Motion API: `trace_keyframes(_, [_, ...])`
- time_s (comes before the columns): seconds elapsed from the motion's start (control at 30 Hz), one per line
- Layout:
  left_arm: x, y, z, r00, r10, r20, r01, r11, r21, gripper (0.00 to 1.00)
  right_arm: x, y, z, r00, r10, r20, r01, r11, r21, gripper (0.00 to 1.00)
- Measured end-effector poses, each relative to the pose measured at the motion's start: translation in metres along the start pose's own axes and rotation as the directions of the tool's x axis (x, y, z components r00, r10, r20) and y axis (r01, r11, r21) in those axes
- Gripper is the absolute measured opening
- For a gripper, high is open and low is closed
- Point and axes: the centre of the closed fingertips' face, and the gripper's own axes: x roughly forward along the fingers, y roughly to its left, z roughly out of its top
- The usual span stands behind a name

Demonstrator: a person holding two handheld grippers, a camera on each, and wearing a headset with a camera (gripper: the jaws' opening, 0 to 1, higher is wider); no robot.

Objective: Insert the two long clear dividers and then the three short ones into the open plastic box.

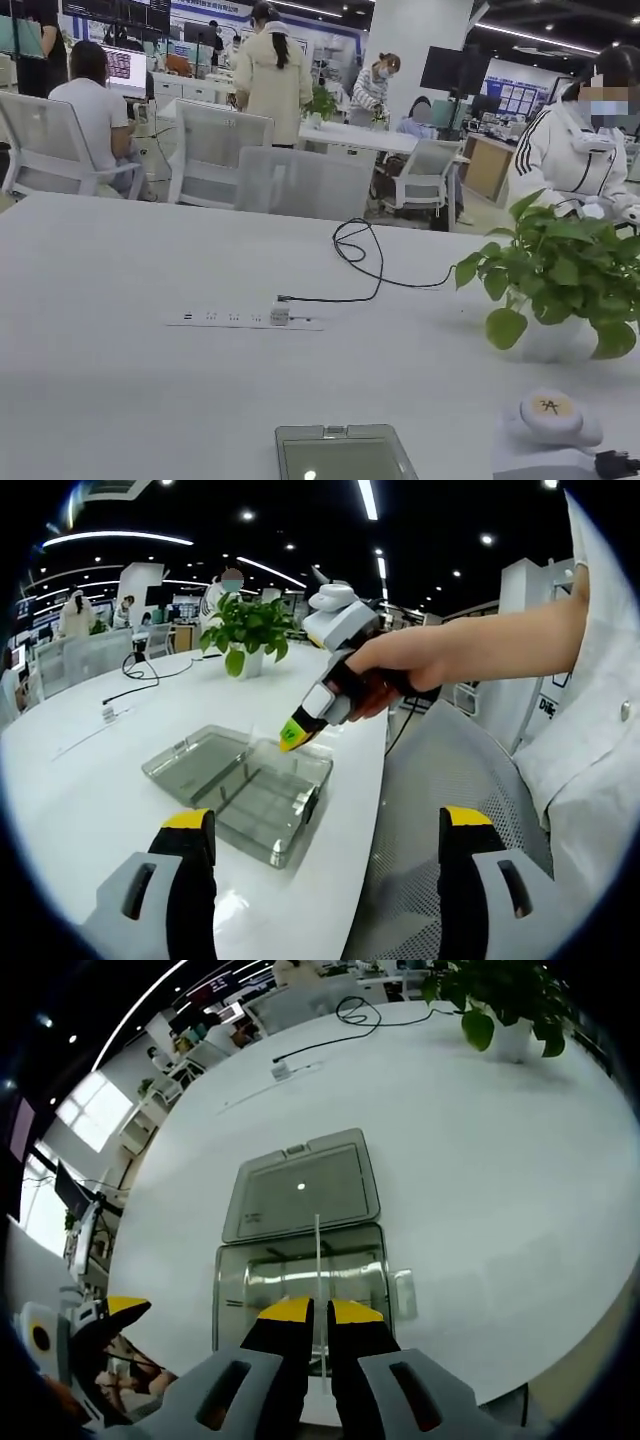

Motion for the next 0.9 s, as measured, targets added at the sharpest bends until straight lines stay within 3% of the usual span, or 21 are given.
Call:
trace_keyframes(0.43, [0.0001, -0.0029, -0.0005, 0.9999, -0.01, -0.004, 0.01, 1.0, -0.007, 0.95, 0.0047, -0.0017, -0.0028, 0.9999, -0.01, -0.008, 0.009, 1.0, -0.013, 0.07])
trace_keyframes(0.9, [0.0017, -0.0026, 0.0014, 0.9999, -0.011, 0.001, 0.011, 1.0, -0.014, 0.95, 0.0104, 0.0048, -0.0038, 0.9991, -0.023, -0.036, 0.02, 0.995, -0.097, 0.07])
